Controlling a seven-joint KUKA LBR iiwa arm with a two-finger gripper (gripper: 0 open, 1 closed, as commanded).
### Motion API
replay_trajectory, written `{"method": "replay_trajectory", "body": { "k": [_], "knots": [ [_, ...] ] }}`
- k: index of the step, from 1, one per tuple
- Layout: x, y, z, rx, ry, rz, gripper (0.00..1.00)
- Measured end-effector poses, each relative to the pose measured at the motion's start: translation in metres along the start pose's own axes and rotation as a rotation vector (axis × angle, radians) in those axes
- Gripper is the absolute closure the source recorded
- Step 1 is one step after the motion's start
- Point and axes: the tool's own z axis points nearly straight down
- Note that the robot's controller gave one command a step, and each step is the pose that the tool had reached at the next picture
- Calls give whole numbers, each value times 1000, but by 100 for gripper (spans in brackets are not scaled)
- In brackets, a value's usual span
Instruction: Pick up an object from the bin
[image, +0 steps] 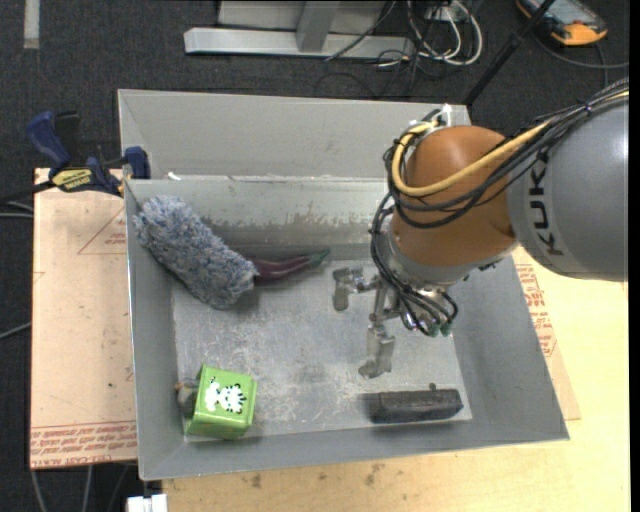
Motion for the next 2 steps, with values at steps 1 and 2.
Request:
{"method": "replay_trajectory", "body": {
  "k": [1,2],
  "knots": [
    [5,-8,-1,3,-6,-76,0],
    [15,-19,22,1,-3,-329,0]
  ]
}}
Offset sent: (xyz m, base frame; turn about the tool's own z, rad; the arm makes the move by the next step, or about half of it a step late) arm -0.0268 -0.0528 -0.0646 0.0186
